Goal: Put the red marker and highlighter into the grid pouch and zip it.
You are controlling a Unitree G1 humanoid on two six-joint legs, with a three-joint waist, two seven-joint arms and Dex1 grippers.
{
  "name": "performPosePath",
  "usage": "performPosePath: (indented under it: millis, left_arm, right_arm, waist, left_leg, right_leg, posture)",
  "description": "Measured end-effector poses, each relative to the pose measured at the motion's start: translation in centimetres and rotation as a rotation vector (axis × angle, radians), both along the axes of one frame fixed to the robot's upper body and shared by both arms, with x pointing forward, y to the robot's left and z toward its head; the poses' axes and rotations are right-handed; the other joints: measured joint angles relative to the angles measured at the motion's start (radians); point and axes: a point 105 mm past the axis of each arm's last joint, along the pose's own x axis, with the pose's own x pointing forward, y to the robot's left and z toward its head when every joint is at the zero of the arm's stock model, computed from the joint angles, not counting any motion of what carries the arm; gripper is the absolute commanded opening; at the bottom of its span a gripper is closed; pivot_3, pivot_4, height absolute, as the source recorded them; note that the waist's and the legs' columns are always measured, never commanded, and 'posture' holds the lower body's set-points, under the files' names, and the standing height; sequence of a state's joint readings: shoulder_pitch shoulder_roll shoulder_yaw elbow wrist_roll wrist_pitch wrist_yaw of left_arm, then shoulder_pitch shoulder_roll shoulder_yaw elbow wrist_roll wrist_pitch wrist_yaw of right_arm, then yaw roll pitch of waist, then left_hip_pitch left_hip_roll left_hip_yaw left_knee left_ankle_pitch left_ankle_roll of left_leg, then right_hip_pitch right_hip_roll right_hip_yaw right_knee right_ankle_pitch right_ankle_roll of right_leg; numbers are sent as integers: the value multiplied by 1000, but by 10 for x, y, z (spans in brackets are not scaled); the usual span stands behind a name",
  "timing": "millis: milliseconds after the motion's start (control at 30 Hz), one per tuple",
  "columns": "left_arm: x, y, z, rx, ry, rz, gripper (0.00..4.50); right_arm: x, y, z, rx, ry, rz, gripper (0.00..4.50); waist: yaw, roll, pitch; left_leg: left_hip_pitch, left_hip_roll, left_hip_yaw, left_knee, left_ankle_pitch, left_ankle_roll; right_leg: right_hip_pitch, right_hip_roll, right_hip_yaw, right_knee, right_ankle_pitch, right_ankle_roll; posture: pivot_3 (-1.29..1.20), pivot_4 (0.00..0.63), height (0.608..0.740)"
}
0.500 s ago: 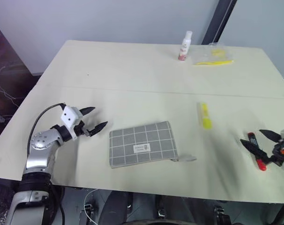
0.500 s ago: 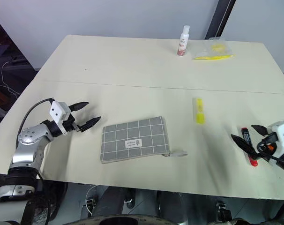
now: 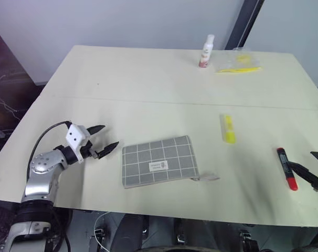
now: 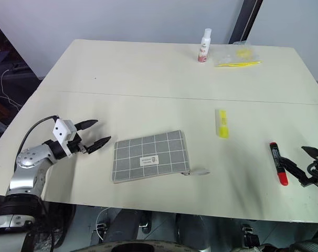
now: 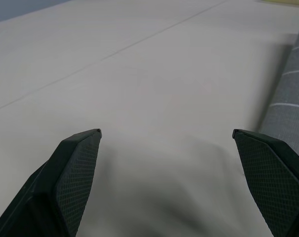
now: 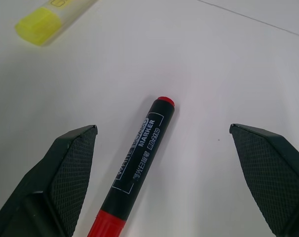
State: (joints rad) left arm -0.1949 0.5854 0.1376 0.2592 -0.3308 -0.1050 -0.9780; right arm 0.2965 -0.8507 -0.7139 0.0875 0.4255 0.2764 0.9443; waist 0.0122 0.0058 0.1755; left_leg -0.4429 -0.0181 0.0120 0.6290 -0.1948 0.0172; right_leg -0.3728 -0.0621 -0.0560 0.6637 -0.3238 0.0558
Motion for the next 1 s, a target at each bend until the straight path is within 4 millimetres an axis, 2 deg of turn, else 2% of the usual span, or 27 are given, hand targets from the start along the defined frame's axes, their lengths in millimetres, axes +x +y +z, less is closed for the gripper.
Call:
performPosePath:
  millis: [533, 600, 667, 733, 767, 800, 867, 933, 1000]
  left_arm:
    - [-16, -2, 5, 36, -65, -56, 4494]
    - [-20, -3, 5, 47, -67, -75, 4500]
    - [-25, -4, 7, 73, -76, -100, 4500]
    - [-32, -6, 10, 109, -111, -140, 4500]
    - [-37, -7, 11, 128, -126, -169, 4500]
    - [-39, -9, 12, 135, -132, -184, 4500]
    - [-48, -9, 9, 165, -134, -225, 4500]
    - [-61, -7, 3, 214, -143, -274, 4500]
    - [-67, -10, -2, 234, -156, -302, 4500]
  right_arm:
    - [7, 13, 8, 1, -37, 53, 4472]
    - [8, 14, 8, 14, -33, 56, 3945]
    - [12, 25, 11, 37, -39, 86, 3240]
    - [21, 60, 19, 71, -79, 185, 2090]
    - [27, 93, 22, 114, -114, 267, 1482]
    - [29, 112, 22, 141, -121, 317, 1012]
    - [29, 164, 19, 213, -119, 447, 17]
    - [27, 199, 21, 284, -128, 525, 17]
    - [23, 217, 16, 309, -108, 576, 17]
  waist:
    - [0, 0, 0]
    - [0, 0, 0]
    - [-1, 1, 0]
    - [-3, 0, 0]
    - [-9, -1, 0]
    - [-10, 0, 0]
    - [-16, 0, 0]
    - [-21, 0, 0]
    - [-17, 0, 0]
  left_leg:
    - [0, 0, 2, -1, 0, 0]
    - [0, 0, 2, -1, 0, 0]
    - [0, 2, 4, -1, 0, 0]
    - [1, 8, 11, -1, 0, 0]
    - [2, 11, 13, -2, 0, 0]
    - [2, 13, 14, -2, 0, 0]
    - [1, 14, 16, -3, 0, 0]
    - [0, 14, 17, -3, -1, -1]
    - [0, 13, 18, -3, -1, -1]
  right_leg:
    - [-1, -1, 2, 0, 0, 0]
    - [-1, -1, 2, 0, 0, 0]
    - [-2, -1, 2, 0, 0, 0]
    - [-3, -1, 1, 0, 0, 0]
    - [-4, -1, -1, 0, 0, -1]
    - [-5, -1, -1, 0, 0, -1]
    - [-7, -1, -1, 1, 1, -2]
    - [-8, -2, -1, 0, 1, -2]
    - [-9, -4, -1, -1, 1, -2]
  posture:
    - [0, 150, 740]
    - [0, 150, 740]
    - [0, 150, 740]
    - [0, 150, 740]
    - [0, 150, 740]
    - [0, 150, 740]
    - [0, 150, 740]
    - [0, 150, 740]
    - [0, 150, 740]
